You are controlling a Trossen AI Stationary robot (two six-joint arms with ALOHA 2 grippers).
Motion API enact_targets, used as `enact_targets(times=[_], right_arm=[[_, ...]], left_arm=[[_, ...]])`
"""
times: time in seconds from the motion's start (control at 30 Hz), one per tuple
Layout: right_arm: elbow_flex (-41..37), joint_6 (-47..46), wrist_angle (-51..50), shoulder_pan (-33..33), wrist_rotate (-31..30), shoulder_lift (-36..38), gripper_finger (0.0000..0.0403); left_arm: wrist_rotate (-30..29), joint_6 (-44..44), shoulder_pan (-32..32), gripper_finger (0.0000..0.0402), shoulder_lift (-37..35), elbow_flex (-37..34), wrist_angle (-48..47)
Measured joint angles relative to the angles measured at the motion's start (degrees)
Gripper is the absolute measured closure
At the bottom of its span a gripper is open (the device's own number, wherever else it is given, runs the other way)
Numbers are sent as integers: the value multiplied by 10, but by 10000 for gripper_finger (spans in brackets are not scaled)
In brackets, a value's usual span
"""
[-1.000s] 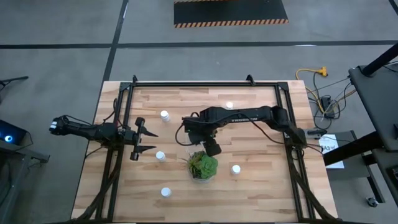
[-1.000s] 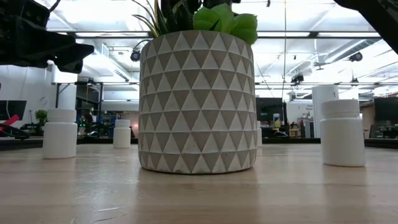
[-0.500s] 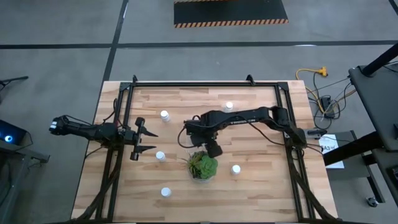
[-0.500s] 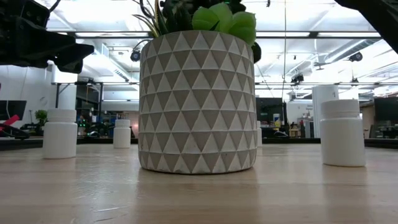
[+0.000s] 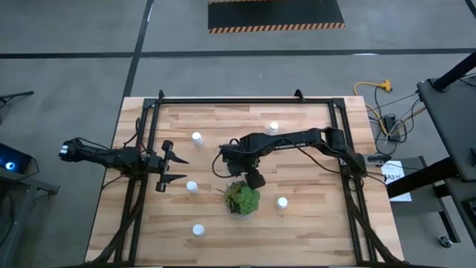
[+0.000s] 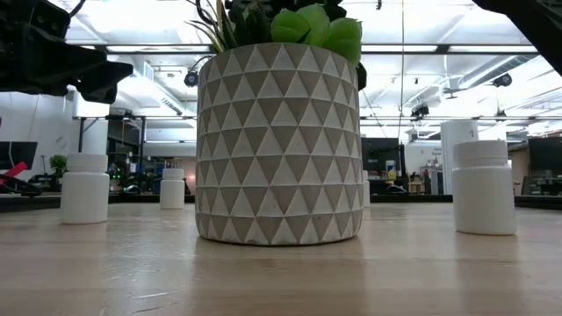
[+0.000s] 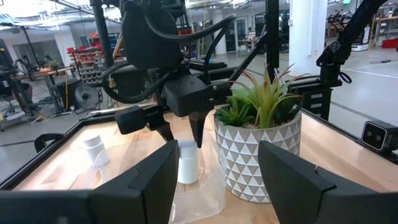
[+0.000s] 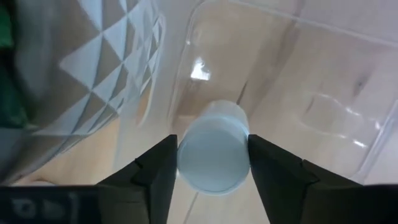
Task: Pick and place pill bottles into a basket
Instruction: Put the white pill bottle into the transparent bin
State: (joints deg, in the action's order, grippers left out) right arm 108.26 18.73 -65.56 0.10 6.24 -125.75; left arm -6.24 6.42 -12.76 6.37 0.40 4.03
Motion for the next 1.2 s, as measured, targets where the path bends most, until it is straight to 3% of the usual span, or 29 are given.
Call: enact_targets(times=[0.47, 0.83, 1.2], right_arm=[[19, 0, -20, 0, 2, 0, 176], [90, -5, -76, -1, 3, 4, 146], [81, -61, -106, 1, 18, 79, 137]], left_arm=[[0, 0, 0, 198, 1, 0, 0], [0, 0, 0, 198, 3, 0, 0], [0, 0, 0, 198, 4, 0, 0]])
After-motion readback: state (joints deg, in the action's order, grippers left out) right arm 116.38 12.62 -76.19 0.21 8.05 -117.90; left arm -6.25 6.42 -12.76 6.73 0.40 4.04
